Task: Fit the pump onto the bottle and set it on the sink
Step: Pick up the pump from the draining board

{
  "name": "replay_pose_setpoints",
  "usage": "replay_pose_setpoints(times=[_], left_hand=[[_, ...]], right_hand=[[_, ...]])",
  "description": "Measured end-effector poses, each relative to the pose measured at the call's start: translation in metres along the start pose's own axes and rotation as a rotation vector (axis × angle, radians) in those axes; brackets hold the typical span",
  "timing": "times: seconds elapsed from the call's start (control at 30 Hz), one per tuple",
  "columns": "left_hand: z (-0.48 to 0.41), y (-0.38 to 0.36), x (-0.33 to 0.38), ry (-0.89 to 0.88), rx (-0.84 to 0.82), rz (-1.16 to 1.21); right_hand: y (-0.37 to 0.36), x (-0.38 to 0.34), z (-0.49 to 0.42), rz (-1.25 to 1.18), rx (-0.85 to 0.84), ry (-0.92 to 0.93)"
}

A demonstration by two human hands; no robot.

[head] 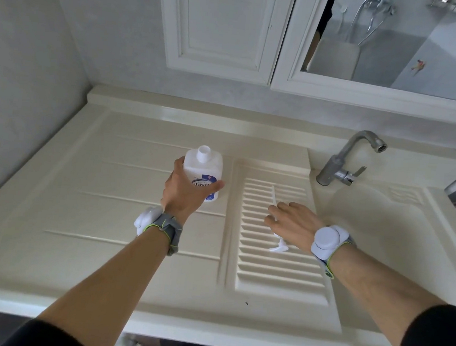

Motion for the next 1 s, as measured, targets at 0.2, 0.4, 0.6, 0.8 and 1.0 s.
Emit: replay_pose_setpoints(times=[0.2,0.4,0.6,0.8,1.0], left_hand=[[0.001,0.000,0.000,0.013,0.000,-0.005],[0.003,0.001,0.002,0.014,-0.010,-0.013],[0.004,0.000,0.003,0.017,-0.008,-0.011],[0.005,0.001,0.004,0.021,-0.010,-0.002],[0.005,0.001,0.004,0.018,-0.005,0.004]], right_hand=[[-0.003,-0.005,-0.002,0.004,0.034,0.028],[-0.002,-0.005,0.000,-0.042,0.081,0.024],[0.019,-0.007,0.017,0.049,0.191,0.074],[0.007,-0.017,0.014,-0.054,0.083,0.138],[0.017,-0.019,0.021,-0.083,0.150,0.136]])
Point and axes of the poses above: each hand's wrist, its own z-axis away from the middle knuckle, its own y-axis out of the back of the hand, x = y × z, the point moved 10 cm from there along -z, towards the middle knuckle, and after that the axes turned 6 degrees about z, right-handed, at the moved point
